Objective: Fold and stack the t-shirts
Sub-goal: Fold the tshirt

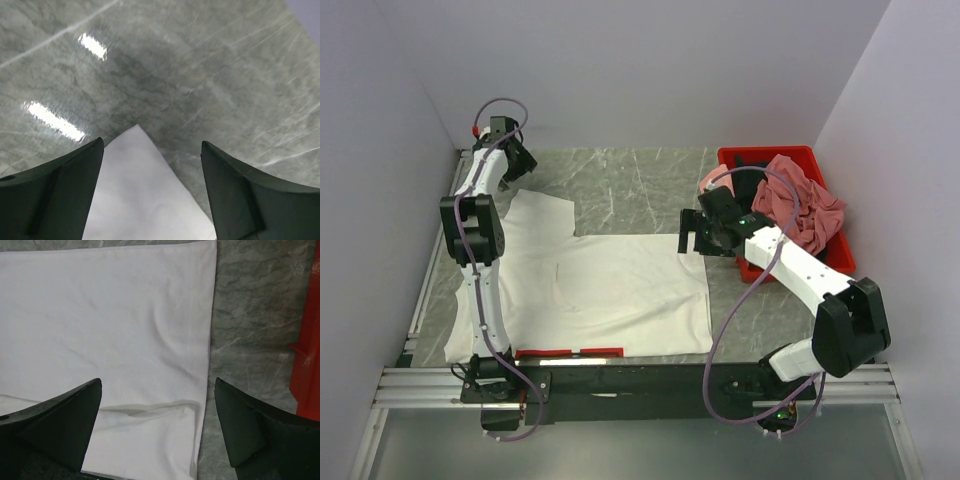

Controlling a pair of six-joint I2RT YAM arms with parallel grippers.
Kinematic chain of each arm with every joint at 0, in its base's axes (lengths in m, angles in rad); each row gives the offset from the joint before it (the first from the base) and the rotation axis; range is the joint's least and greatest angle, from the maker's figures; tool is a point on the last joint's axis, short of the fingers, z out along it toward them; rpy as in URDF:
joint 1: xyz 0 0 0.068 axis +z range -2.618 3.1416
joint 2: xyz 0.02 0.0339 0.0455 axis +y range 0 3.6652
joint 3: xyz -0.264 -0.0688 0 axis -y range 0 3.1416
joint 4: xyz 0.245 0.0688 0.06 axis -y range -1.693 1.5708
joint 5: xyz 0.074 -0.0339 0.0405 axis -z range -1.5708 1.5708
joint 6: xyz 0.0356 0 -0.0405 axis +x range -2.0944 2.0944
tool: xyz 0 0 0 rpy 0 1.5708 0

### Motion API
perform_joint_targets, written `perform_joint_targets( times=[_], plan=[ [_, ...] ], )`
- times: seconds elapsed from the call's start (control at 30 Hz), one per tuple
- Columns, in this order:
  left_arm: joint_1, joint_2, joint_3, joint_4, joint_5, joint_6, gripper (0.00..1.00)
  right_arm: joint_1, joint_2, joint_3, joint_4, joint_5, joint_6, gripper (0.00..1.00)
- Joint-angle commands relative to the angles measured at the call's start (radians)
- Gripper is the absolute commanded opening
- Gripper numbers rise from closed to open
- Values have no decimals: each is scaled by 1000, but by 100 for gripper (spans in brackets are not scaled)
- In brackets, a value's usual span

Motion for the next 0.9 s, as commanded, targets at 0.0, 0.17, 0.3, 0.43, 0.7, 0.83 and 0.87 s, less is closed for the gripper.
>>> perform_joint_targets(
  times=[0.0,0.17,0.3,0.43,0.7,0.83,0.87],
  plan=[
    [-9,-34,8,-4,11,18,83,-10,11,10,33,-24,-30,100],
    [-15,48,63,-44,8,10,71,-18,11,-1,41,-27,-35,100],
    [-26,68,54,-25,2,4,62,-19,8,-13,42,-21,-37,100],
    [-50,94,66,-18,-61,10,56,-22,8,-19,45,-23,-40,100],
    [-55,118,68,-90,-171,-10,50,-28,9,-24,45,-17,-40,100],
    [-55,127,71,-137,-184,-7,47,-30,11,-25,47,-17,-40,99],
    [-55,131,74,-142,-180,-4,47,-30,11,-27,48,-18,-40,99]
  ],
)
